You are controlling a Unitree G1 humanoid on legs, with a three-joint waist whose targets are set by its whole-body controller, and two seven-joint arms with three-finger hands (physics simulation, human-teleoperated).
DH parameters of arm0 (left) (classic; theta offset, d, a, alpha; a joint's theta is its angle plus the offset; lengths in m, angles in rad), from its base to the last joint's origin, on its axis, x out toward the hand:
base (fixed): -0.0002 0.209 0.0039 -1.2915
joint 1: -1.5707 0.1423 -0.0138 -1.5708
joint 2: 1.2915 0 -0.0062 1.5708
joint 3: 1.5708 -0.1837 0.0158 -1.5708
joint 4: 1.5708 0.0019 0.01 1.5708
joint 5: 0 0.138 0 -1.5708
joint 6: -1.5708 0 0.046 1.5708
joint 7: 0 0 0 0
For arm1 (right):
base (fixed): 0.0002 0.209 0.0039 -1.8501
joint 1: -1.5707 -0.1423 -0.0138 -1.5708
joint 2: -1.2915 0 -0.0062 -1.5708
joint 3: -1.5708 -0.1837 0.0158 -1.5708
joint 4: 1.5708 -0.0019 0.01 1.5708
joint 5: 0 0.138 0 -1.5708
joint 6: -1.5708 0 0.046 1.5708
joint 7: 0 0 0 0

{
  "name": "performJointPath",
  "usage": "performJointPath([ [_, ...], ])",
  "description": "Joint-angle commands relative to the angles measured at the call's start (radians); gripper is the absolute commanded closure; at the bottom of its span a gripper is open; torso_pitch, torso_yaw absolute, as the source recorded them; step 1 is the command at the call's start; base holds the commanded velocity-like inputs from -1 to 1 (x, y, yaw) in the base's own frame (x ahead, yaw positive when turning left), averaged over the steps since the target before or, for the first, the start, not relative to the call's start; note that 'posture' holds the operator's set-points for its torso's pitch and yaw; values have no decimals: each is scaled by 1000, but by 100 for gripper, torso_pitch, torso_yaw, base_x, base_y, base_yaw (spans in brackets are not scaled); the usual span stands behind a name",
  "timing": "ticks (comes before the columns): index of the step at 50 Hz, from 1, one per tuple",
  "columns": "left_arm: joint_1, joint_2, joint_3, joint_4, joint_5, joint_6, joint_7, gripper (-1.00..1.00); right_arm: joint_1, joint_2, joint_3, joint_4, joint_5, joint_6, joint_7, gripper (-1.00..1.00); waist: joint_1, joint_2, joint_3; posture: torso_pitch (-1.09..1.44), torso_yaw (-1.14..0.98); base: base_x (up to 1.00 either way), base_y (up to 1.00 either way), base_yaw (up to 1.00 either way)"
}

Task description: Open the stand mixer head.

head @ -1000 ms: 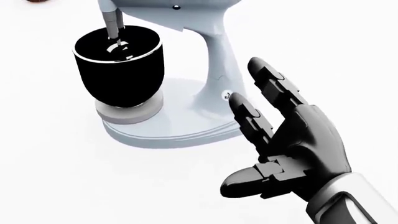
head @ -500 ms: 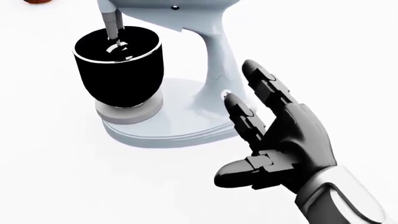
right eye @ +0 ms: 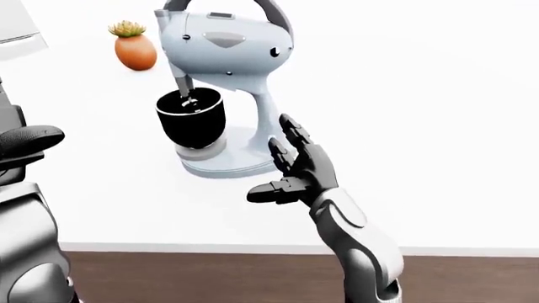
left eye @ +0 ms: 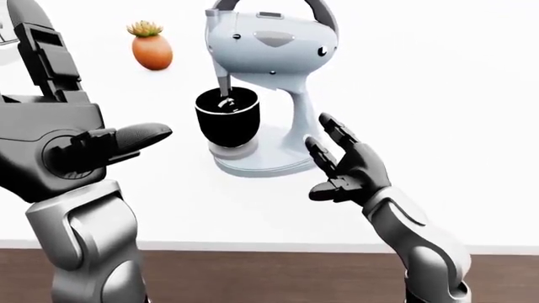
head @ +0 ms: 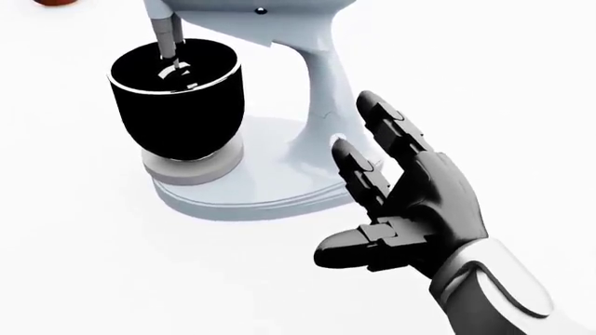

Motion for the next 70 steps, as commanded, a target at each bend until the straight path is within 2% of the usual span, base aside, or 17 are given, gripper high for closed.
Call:
performJointPath([
  [1,-24,10,3,-19,0,-11,-6,-100,-23,0,-4,-25,-6,-36,16,-100,0,3,-12,-16,0,0,0,0],
  [32,-16,9,6,-18,-1,-17,-7,-100,-45,22,10,89,-84,-111,77,-100,-2,8,-15,-16,0,0,0,0],
  [40,-9,1,-1,-16,5,-20,-14,-100,-47,12,-23,-82,37,-9,-24,-100,2,5,-14,-16,0,0,0,0],
  [48,-11,1,-1,-18,5,-18,-13,-100,-64,5,-46,-142,166,-5,-105,-100,0,3,-13,-16,0,0,0,0],
  [50,-10,0,-2,-16,6,-19,-14,-100,-84,24,-76,-163,293,-53,-166,-100,0,3,-13,-16,0,0,0,0],
  [56,-9,1,0,-19,5,-17,-15,-99,-121,-18,-79,-207,568,-295,-318,-100,0,6,-9,-16,0,0,0,0],
  [63,-13,1,-3,-21,7,-13,-13,-99,-118,-61,-45,-217,638,-459,-360,-100,-3,2,-6,-16,0,0,0,0],
  [70,-18,3,-2,-23,5,-9,-12,-100,-107,-51,-38,-248,721,-550,-373,-100,-5,1,-3,-16,0,0,0,0],
])
